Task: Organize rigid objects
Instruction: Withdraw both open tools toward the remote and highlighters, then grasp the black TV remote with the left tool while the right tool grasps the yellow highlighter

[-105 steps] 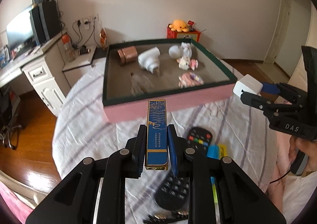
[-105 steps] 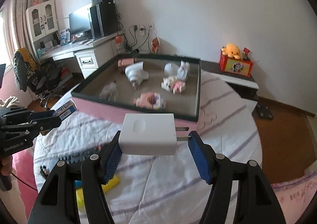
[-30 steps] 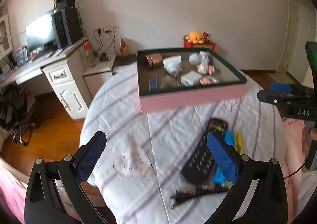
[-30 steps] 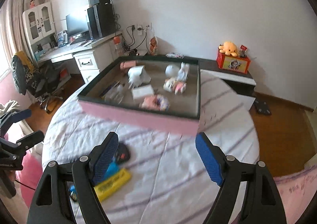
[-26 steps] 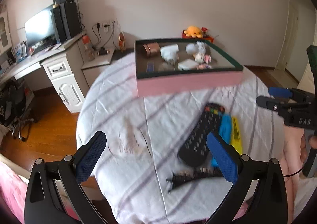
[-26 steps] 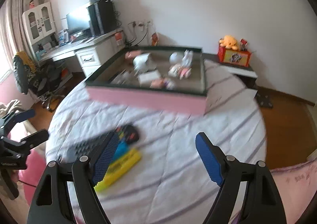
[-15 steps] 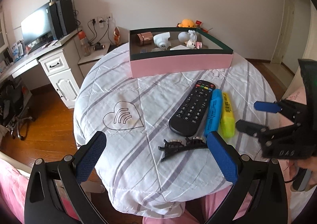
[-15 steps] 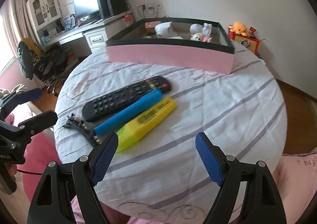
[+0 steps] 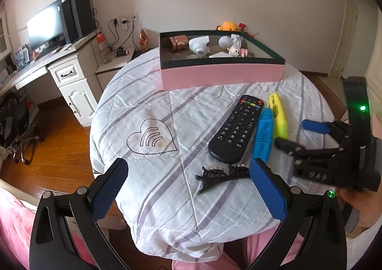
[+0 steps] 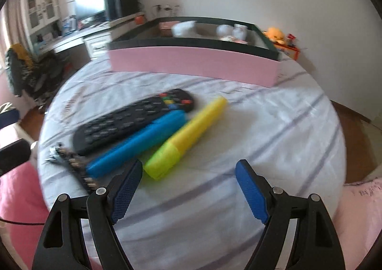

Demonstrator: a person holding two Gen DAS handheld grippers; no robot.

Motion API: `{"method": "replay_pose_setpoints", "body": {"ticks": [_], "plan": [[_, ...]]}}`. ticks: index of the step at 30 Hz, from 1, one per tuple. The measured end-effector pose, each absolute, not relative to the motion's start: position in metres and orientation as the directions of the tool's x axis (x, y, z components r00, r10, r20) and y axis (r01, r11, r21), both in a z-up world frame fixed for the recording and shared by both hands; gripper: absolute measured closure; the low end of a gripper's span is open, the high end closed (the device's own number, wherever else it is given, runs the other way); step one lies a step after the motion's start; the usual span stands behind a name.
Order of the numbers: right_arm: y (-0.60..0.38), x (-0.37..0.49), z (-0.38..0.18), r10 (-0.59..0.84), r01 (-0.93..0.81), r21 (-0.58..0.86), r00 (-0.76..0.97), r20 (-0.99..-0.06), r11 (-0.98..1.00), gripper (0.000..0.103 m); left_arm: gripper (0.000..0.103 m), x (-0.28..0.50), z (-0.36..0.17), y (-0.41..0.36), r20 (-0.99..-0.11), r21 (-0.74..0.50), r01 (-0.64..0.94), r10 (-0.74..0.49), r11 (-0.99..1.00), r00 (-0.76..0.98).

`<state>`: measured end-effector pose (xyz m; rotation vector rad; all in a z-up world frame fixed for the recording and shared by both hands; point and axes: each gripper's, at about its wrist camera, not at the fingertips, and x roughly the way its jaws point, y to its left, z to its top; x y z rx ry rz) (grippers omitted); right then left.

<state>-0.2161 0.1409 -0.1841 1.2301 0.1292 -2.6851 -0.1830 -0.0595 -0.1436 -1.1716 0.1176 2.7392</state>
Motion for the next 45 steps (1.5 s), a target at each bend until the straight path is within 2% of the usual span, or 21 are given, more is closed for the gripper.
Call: {"method": "replay_pose_setpoints", "body": {"ticks": [6,10,19,22,25,28,30,31,33,34,35,38,40,45], "plan": [[0.175,-0.222,-0.182,-0.078,0.126,-0.006,-0.65,-0.756,-0.992,0.021,0.0,-0.201,-0.156,-0.05,-0.749,0.015,-0.2,0.122,-0.98,-0.652],[0.174,-0.228,-0.178,-0.129,0.157,0.034,-0.648,-0.751,-0.987,0.021,0.0,-0.214,-0.162,-0.043,-0.767,0.017,-0.218,0.127,-0.976,-0.629],[0.168,-0.25,-0.185,-0.135,0.207,0.0,-0.637,-0.759,-0.978,0.022,0.001,-0.247,-0.175,-0.026,-0.795,0.046,-0.26,0.123,-0.964,-0.594],[0.171,-0.255,-0.185,-0.147,0.217,0.007,-0.635,-0.758,-0.976,0.023,0.001,-0.255,-0.177,-0.019,-0.801,0.027,-0.295,0.156,-0.955,-0.578],[0.173,-0.258,-0.186,-0.155,0.222,0.014,-0.633,-0.758,-0.975,0.024,0.002,-0.261,-0.182,-0.005,-0.812,0.065,-0.337,0.146,-0.939,-0.565],[0.175,-0.261,-0.186,-0.162,0.226,0.019,-0.634,-0.756,-0.974,0.026,0.011,-0.27,-0.188,0.005,-0.828,0.054,-0.374,0.168,-0.926,-0.535],[0.176,-0.263,-0.186,-0.159,0.226,0.014,-0.637,-0.754,-0.974,0.029,0.023,-0.276,-0.188,0.007,-0.835,0.005,-0.381,0.206,-0.924,-0.51],[0.176,-0.264,-0.186,-0.157,0.225,0.013,-0.638,-0.754,-0.974,0.032,0.026,-0.279,-0.187,0.008,-0.836,0.0,-0.385,0.211,-0.923,-0.506],[0.177,-0.266,-0.185,-0.16,0.225,0.015,-0.641,-0.751,-0.974,0.036,0.042,-0.282,-0.186,0.014,-0.835,0.003,-0.405,0.22,-0.914,-0.504],[0.178,-0.268,-0.185,-0.16,0.225,0.015,-0.641,-0.751,-0.974,0.04,0.046,-0.284,-0.186,0.015,-0.832,0.0,-0.407,0.226,-0.913,-0.506],[0.179,-0.269,-0.185,-0.161,0.226,0.016,-0.642,-0.75,-0.974,0.045,0.055,-0.286,-0.186,0.015,-0.83,-0.008,-0.399,0.228,-0.917,-0.509],[0.185,-0.273,-0.183,-0.172,0.226,0.031,-0.642,-0.747,-0.974,0.059,0.059,-0.289,-0.184,0.009,-0.827,-0.024,-0.345,0.212,-0.938,-0.52],[0.19,-0.275,-0.182,-0.182,0.228,0.043,-0.638,-0.748,-0.973,0.065,0.059,-0.287,-0.184,0.003,-0.826,-0.026,-0.311,0.196,-0.95,-0.529],[0.192,-0.279,-0.181,-0.202,0.241,0.057,-0.634,-0.747,-0.969,0.065,0.057,-0.285,-0.186,-0.004,-0.822,-0.03,-0.272,0.179,-0.962,-0.54]]}}
